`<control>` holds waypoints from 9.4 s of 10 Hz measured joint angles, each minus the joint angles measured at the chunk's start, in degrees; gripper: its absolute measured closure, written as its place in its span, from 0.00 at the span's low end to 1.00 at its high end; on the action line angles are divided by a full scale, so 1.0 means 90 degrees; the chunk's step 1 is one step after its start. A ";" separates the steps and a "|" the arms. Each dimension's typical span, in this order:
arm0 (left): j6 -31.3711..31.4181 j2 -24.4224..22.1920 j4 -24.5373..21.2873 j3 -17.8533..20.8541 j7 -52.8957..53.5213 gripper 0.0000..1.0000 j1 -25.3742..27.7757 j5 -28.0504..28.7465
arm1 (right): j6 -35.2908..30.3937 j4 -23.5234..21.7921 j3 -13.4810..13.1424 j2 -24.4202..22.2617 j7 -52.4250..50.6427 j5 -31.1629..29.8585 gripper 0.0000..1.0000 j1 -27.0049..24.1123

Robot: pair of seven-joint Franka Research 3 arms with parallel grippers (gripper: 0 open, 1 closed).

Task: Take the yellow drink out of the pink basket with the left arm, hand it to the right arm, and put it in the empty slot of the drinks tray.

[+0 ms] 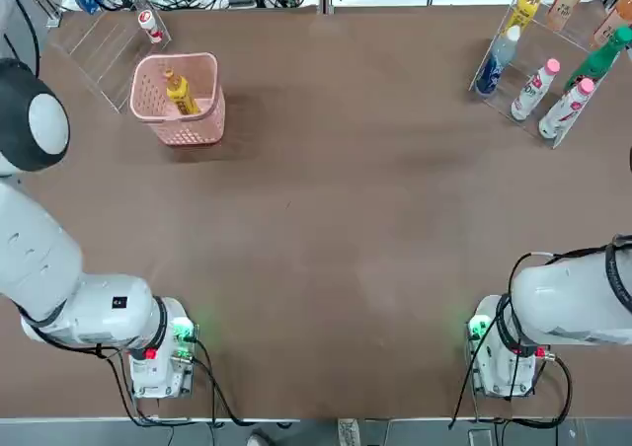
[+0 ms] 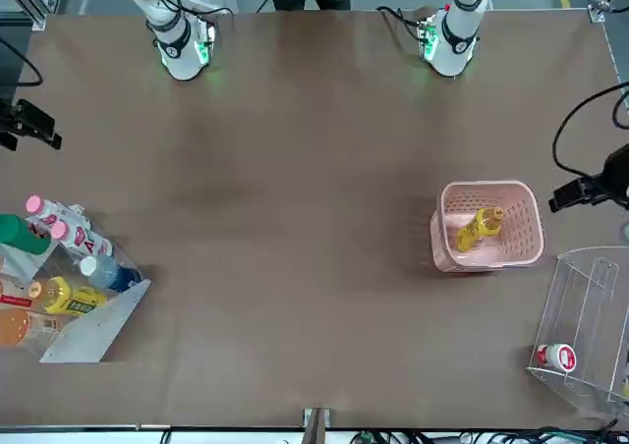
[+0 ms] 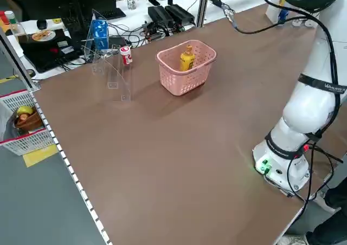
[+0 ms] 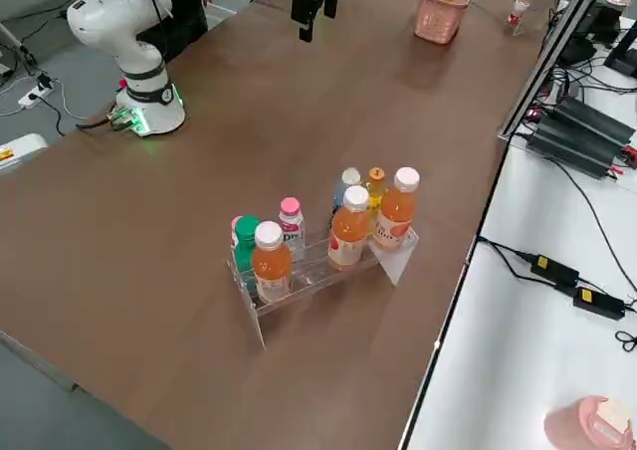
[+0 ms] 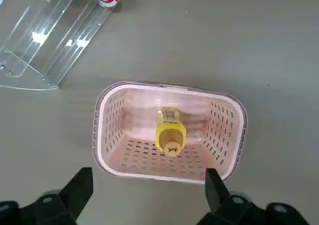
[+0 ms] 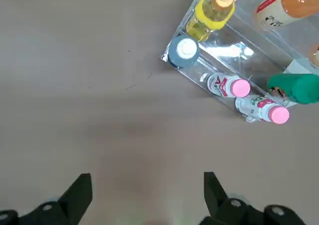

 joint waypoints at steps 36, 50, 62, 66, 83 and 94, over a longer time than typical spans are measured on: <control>0.4634 -0.0879 -0.4597 -0.0557 -0.0872 0.06 0.0007 0.0000 | 0.0056 -0.0226 0.0004 -0.0226 0.0092 -0.0247 0.04 -0.0044; 0.4634 -0.0979 -0.4736 -0.0578 -0.0879 0.55 0.0010 0.0000 | 0.0046 -0.0226 0.0002 -0.0227 0.0092 -0.0246 0.12 -0.0045; 0.3245 -0.1457 -0.3958 -0.0587 -0.0864 0.66 0.0006 0.0010 | 0.0056 -0.0224 0.0016 -0.0242 0.0092 -0.0232 0.13 -0.0043; 0.1672 -0.1620 -0.2724 -0.0585 -0.0864 0.66 0.0007 0.0010 | 0.0054 -0.0223 0.0021 -0.0247 0.0092 -0.0232 0.13 -0.0042; 0.0283 -0.0158 0.0117 -0.0635 -0.3525 0.66 -0.2844 -0.0226 | 0.0427 -0.0231 0.0003 -0.0248 -0.0043 -0.0231 0.13 -0.0047; 0.1053 0.1804 0.1491 0.0621 -0.4977 0.66 -0.5295 -0.0040 | 0.0472 -0.0245 -0.0002 -0.0230 -0.0139 -0.0231 0.06 -0.0052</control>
